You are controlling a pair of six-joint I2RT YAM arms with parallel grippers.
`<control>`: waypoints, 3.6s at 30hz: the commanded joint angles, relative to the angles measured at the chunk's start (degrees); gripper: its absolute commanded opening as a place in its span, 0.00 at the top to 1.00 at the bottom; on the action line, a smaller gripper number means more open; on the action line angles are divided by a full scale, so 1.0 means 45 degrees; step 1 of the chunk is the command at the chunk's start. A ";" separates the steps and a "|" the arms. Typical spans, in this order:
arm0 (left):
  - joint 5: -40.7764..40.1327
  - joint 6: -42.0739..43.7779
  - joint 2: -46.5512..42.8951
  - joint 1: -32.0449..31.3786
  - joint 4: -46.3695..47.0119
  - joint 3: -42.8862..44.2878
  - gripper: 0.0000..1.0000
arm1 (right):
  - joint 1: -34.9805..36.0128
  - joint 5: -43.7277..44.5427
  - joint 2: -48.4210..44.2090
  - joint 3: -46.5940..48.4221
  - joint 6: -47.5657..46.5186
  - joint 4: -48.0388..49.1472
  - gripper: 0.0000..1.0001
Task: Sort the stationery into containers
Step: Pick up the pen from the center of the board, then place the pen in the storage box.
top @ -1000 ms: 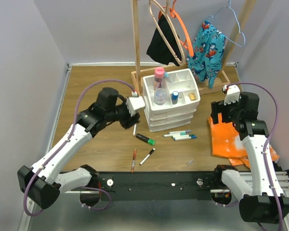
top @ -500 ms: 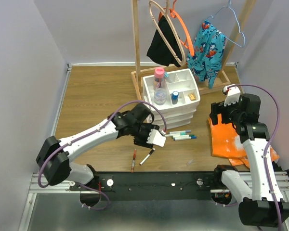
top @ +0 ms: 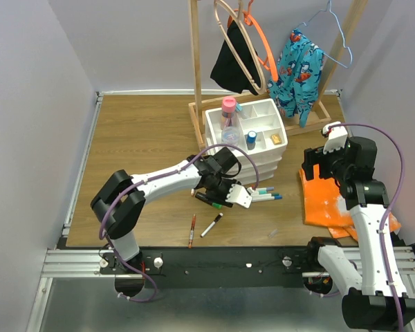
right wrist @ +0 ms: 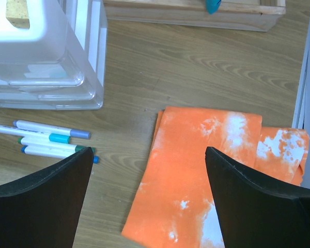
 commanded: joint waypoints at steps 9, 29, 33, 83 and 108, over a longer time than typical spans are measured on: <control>-0.0583 0.0837 0.1082 -0.0112 -0.0772 0.0215 0.50 | -0.0061 -0.0189 -0.0191 -0.0371 0.0076 0.0485 0.04; -0.1500 0.1792 0.1006 -0.0171 -0.0791 -0.0722 0.52 | -0.0061 -0.0013 0.0004 -0.0312 0.0095 0.0465 0.04; -0.1580 0.1951 0.0498 -0.0229 -0.0771 -0.1035 0.52 | -0.0061 -0.0052 0.0043 -0.0370 0.0095 0.0485 0.04; 0.2113 -1.0680 -0.1242 0.1507 0.4927 0.9024 0.82 | -0.0061 0.0241 -0.0054 -0.0625 0.0329 0.0836 0.04; 0.0061 -1.2484 0.1708 0.3091 0.8213 0.8887 0.82 | -0.0140 0.0612 0.0180 -0.0390 0.0291 0.0700 0.04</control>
